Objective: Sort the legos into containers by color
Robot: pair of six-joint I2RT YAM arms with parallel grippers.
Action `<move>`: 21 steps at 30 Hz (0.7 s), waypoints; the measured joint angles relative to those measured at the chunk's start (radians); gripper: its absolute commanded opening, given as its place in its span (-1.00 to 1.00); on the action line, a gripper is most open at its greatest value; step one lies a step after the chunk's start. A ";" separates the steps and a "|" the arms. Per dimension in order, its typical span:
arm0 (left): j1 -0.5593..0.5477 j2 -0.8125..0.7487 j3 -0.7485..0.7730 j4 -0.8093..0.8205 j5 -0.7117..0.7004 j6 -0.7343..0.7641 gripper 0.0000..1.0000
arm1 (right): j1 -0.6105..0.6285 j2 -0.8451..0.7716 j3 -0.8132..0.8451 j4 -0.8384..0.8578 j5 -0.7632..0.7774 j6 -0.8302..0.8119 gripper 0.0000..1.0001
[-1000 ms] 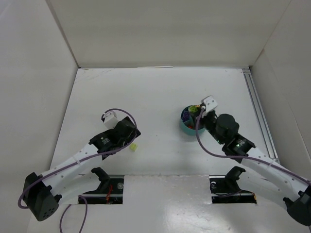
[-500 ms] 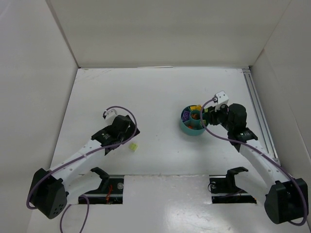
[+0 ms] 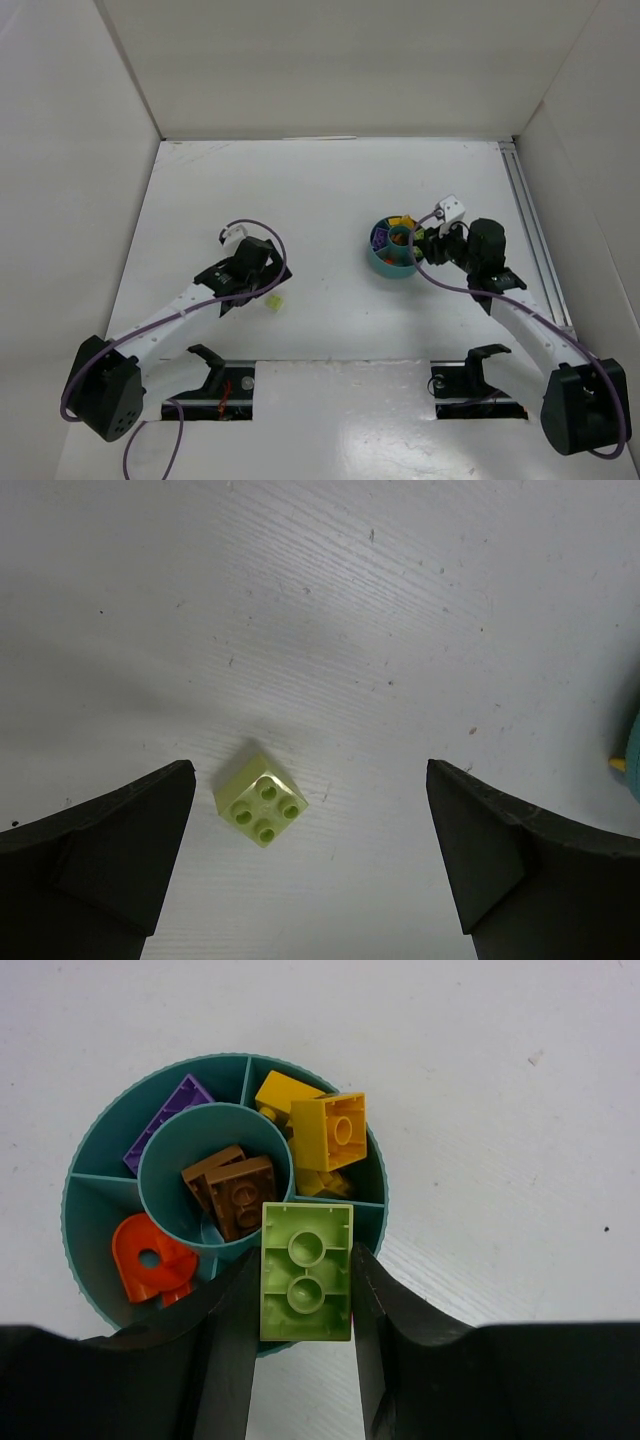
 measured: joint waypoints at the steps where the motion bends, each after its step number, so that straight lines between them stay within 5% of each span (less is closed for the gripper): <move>1: 0.001 0.000 -0.002 0.002 0.002 0.000 1.00 | -0.001 0.007 -0.002 0.013 -0.006 0.001 -0.29; 9: 0.002 -0.001 -0.004 0.010 0.013 0.001 0.98 | -0.033 -0.003 -0.093 0.158 -0.064 0.056 -0.27; 21: 0.002 -0.034 -0.021 0.021 0.013 0.007 0.95 | -0.045 -0.255 -0.265 0.413 -0.098 0.124 -0.24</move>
